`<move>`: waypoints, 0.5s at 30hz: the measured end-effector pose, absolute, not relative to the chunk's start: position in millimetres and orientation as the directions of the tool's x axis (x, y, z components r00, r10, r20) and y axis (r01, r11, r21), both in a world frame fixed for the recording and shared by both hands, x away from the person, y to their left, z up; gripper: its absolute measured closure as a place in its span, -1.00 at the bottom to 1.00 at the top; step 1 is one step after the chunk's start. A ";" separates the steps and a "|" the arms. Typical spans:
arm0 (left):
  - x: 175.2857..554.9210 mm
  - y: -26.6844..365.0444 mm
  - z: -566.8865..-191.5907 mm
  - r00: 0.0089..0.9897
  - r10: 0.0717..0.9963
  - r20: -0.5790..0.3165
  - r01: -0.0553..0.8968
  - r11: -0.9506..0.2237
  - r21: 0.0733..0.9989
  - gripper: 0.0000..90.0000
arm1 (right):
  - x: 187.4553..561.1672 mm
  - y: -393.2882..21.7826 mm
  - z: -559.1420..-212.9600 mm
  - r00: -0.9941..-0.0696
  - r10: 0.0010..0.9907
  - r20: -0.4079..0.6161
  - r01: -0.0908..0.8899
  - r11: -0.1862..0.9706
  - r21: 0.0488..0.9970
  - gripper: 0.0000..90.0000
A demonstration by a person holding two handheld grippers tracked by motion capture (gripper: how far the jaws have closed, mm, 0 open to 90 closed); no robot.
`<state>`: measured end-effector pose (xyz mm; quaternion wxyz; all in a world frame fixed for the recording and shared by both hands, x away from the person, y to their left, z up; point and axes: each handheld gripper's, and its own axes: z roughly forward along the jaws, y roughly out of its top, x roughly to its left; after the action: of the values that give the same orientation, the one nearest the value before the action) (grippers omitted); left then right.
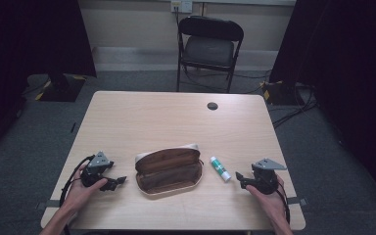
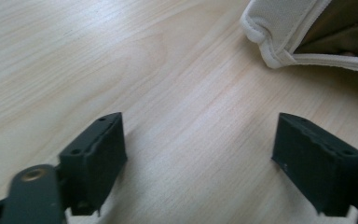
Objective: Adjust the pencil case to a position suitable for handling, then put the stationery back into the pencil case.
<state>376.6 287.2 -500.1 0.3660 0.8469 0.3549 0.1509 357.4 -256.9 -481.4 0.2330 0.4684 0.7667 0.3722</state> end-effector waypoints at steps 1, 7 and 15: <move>376.7 287.5 -500.3 0.705 0.709 0.002 0.486 -0.484 0.728 -0.68 | 354.9 -251.6 -477.2 -0.471 0.882 0.005 0.525 0.276 0.805 -0.34; 376.2 288.2 -502.1 0.688 0.726 -0.002 0.490 -0.462 0.739 -0.70 | 352.2 -231.2 -464.9 -0.541 0.841 0.025 0.489 0.290 0.822 -0.12; 376.9 288.1 -502.0 0.684 0.730 0.003 0.493 -0.465 0.735 -0.74 | 364.3 -207.3 -460.2 -0.595 0.803 0.035 0.500 0.336 0.798 0.13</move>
<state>376.9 288.1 -502.0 0.3677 0.8406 0.3637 0.1610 364.3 -207.3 -460.2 0.1869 0.4093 0.7956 0.4056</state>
